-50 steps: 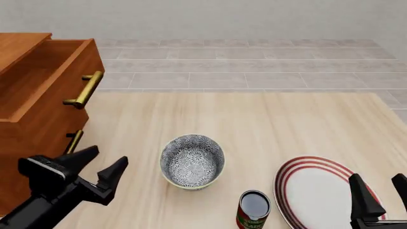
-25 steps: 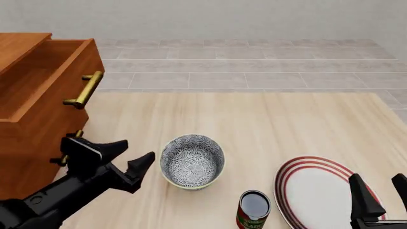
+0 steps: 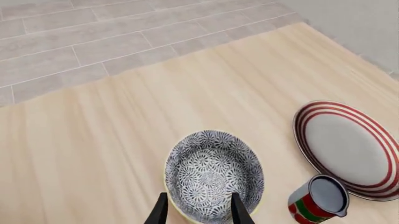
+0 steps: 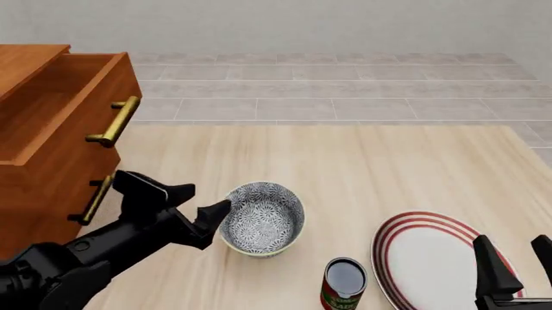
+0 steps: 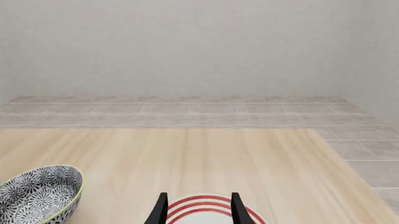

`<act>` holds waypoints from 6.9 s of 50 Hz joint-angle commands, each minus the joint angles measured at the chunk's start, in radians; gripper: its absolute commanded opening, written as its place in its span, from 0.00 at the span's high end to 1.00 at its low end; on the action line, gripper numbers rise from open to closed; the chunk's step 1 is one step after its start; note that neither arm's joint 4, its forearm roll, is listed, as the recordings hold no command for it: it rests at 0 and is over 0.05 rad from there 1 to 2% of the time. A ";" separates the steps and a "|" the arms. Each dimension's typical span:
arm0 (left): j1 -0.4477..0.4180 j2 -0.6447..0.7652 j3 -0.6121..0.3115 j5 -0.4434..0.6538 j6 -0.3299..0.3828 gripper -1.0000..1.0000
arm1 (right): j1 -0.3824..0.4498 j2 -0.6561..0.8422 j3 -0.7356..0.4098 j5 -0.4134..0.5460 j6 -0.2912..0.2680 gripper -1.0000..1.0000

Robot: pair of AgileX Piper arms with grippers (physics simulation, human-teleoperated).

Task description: Put the bowl on top of the cabinet.

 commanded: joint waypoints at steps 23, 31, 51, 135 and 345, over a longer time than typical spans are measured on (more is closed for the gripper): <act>0.034 0.110 -0.041 -0.023 -0.027 0.00 | 0.000 0.000 0.000 0.000 0.000 0.00; 0.032 0.158 -0.038 -0.052 -0.034 0.00 | 0.000 0.000 0.000 0.000 0.000 0.00; 0.050 0.265 -0.052 -0.107 -0.033 0.00 | 0.000 0.000 0.000 0.000 0.000 0.00; 0.085 0.546 -0.098 -0.272 -0.054 0.00 | 0.000 0.000 0.000 0.000 0.000 0.00; 1.053 -0.565 -0.565 0.465 -0.329 1.00 | 0.000 0.000 0.000 0.000 0.000 0.00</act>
